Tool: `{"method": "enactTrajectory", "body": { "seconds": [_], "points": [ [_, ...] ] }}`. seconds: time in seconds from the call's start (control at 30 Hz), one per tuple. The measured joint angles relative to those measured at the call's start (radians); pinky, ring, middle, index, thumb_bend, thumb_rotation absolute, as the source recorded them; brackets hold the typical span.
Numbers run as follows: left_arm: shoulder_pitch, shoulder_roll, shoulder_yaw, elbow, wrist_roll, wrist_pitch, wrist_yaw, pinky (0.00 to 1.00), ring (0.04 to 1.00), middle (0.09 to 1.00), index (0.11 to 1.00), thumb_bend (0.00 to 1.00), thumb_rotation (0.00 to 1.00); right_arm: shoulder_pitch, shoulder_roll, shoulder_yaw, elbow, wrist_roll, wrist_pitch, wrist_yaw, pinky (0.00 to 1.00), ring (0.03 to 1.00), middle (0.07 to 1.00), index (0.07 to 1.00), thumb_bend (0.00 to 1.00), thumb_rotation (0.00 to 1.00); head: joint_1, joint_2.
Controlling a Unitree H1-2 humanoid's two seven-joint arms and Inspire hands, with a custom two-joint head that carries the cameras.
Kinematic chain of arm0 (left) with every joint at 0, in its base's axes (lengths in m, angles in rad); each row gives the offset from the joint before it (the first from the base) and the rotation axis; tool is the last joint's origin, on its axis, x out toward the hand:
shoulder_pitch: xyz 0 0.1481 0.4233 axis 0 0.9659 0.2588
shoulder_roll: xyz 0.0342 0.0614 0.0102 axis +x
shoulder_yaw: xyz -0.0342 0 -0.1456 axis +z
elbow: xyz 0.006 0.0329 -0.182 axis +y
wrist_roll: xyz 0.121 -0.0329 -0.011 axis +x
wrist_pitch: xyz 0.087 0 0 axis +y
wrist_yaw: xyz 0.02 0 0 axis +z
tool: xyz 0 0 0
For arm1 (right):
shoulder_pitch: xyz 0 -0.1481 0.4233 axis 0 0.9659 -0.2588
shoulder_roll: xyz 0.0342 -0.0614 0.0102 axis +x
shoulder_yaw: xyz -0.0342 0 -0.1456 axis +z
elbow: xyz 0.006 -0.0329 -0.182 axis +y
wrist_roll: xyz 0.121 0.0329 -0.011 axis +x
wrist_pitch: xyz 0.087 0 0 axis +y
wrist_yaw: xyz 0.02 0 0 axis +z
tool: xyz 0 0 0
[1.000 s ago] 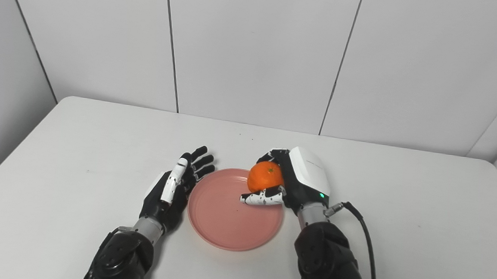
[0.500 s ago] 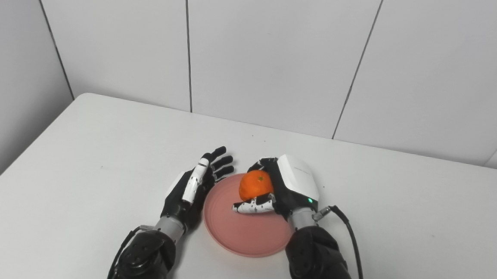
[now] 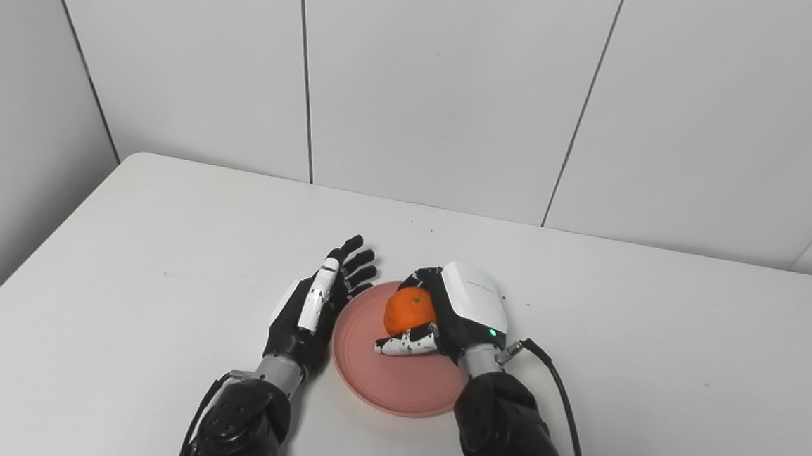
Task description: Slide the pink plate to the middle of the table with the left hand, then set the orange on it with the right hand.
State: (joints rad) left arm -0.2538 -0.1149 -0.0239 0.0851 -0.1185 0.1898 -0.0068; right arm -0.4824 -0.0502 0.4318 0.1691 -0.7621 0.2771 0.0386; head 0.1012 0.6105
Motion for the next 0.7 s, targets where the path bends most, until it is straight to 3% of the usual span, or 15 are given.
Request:
{"method": "enactTrajectory", "body": {
  "seconds": [0.43,0.7],
  "points": [
    [0.001,0.002,0.000,0.002,0.014,-0.007,0.000,0.90,0.907,0.912,0.897,0.39,1.00,0.000,-0.003,0.030,0.034,-0.001,-0.031,-0.065,0.19,0.275,0.372,0.486,0.52,0.13,-0.012,0.003],
    [0.001,0.002,0.001,0.002,0.014,-0.006,-0.001,0.91,0.909,0.914,0.902,0.39,1.00,0.000,-0.003,0.036,0.038,0.000,-0.034,-0.070,0.21,0.298,0.402,0.488,0.52,0.13,-0.023,0.005]
  ]
}}
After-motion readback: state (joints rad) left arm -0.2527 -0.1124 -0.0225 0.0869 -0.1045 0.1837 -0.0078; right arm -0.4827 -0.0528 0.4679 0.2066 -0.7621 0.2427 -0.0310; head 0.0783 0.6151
